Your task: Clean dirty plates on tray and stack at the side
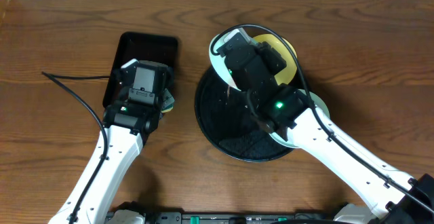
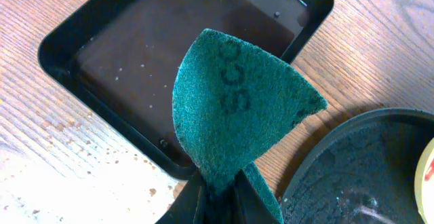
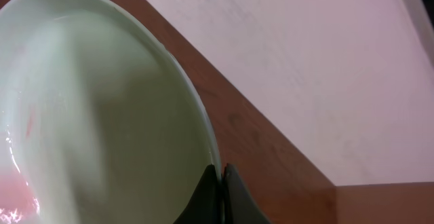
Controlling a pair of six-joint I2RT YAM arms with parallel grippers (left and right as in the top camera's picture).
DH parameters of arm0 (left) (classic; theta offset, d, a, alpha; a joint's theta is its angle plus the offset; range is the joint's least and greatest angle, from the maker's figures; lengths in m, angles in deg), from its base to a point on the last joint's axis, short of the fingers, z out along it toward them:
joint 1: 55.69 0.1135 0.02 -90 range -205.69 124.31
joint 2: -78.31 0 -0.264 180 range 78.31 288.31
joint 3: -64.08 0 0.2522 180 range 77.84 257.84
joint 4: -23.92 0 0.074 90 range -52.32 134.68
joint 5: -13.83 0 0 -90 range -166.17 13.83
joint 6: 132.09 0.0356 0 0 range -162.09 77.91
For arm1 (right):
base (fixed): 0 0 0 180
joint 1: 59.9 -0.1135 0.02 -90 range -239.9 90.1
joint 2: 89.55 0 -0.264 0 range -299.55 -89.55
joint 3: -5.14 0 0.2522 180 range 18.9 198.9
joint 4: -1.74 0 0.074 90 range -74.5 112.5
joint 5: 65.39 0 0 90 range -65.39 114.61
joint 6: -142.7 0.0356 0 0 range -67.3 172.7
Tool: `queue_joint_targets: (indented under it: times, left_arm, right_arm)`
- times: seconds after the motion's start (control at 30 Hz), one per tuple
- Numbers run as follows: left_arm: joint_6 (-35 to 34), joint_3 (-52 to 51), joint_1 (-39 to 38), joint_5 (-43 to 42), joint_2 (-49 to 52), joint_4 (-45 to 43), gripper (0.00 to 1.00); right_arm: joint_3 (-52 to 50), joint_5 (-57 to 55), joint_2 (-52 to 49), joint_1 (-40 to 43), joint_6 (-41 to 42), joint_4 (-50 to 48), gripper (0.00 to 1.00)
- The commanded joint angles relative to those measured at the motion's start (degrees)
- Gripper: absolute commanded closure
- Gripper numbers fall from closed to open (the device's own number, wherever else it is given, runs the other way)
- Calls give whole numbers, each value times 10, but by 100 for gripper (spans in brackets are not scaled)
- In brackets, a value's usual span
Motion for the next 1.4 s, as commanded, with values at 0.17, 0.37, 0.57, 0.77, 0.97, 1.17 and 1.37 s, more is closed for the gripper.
queue_joint_targets:
  times: [0.17,0.37,0.57,0.77,0.97,1.17,1.37]
  left_arm:
    - [2,-2,2,1,-3,1,92]
    - [2,-2,2,1,-3,1,92]
    - [1,-2,2,-14,-2,0,92]
    - [1,-2,2,-56,-2,0,92]
    - [19,-2,2,-111,-2,-19,92]
    - [30,-2,2,-173,1,-43,93]
    - [30,-2,2,-215,20,-62,92]
  right_arm:
    - [9,-29,14,-8,21,7,99]
    - [9,-25,12,-5,25,16,99]
    - [9,57,12,9,104,55,99]
    - [8,275,-15,86,222,135,99]
    - [7,454,-98,173,240,140,99]
    - [7,538,-183,202,250,132,99]
    - [7,556,-225,201,250,123,99]
